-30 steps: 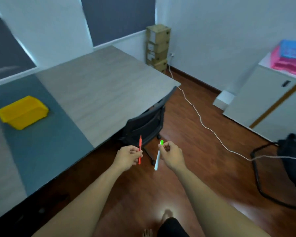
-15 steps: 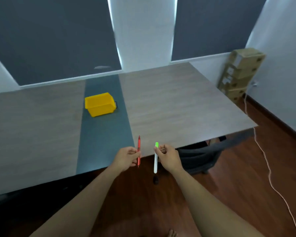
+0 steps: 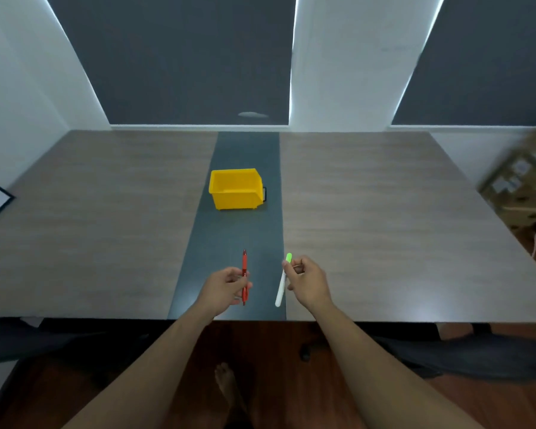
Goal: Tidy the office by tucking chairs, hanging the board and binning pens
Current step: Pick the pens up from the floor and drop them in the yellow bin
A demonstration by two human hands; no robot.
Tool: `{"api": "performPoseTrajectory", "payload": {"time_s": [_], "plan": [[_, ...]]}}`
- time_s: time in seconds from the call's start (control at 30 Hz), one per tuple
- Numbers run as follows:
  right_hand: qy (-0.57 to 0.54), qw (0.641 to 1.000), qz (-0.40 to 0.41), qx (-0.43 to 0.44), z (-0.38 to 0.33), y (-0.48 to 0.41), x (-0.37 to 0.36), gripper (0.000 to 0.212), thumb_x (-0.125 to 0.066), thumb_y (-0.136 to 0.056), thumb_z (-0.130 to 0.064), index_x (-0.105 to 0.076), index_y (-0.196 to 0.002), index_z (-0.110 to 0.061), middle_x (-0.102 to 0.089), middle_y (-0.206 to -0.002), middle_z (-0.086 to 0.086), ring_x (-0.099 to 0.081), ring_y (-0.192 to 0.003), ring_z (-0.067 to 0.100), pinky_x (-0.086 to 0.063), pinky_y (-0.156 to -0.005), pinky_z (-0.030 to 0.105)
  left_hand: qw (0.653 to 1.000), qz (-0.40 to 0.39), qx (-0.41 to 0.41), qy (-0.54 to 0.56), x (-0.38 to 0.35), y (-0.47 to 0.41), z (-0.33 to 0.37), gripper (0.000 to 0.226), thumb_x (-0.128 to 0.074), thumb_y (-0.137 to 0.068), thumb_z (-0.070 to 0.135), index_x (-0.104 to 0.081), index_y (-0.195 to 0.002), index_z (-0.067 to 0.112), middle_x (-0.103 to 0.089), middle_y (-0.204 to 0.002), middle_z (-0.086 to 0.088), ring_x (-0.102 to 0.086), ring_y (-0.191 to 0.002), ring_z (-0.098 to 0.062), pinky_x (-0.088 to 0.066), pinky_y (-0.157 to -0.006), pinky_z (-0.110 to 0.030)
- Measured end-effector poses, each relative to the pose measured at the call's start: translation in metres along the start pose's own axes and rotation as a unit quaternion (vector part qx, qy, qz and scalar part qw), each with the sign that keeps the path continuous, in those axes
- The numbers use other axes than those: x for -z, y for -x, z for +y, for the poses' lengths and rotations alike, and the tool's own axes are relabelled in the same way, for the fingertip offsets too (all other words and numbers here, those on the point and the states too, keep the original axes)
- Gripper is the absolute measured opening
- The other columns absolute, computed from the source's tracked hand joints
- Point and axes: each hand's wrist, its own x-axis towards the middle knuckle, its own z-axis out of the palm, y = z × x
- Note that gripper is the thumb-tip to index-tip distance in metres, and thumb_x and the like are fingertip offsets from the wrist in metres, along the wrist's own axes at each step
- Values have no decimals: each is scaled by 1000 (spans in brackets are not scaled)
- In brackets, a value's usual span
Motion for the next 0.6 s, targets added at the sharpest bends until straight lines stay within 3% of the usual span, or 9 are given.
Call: {"api": "performPoseTrajectory", "payload": {"time_s": [0.33, 0.6], "plan": [[18, 1000, 12, -16, -69, -135, -88, 25, -73, -99, -35, -66, -87, -15, -69, -74, -5, -73, -66, 32, -63, -66, 50, 999, -14, 18, 29, 94, -155, 38, 14, -68, -102, 17, -70, -116, 18, -84, -100, -5, -77, -84, -20, -63, -83, -39], [37, 999, 19, -21, -110, -217, -127, 26, -69, -101, -43, -67, -97, -18, -71, -92, -8, -74, -71, 20, -63, -70, 40, 999, -18, 22, 39, 149, -244, 72, 17, -67, -103, 17, -69, -119, 12, -83, -104, -8, -72, -83, -21, -58, -77, -36]]}}
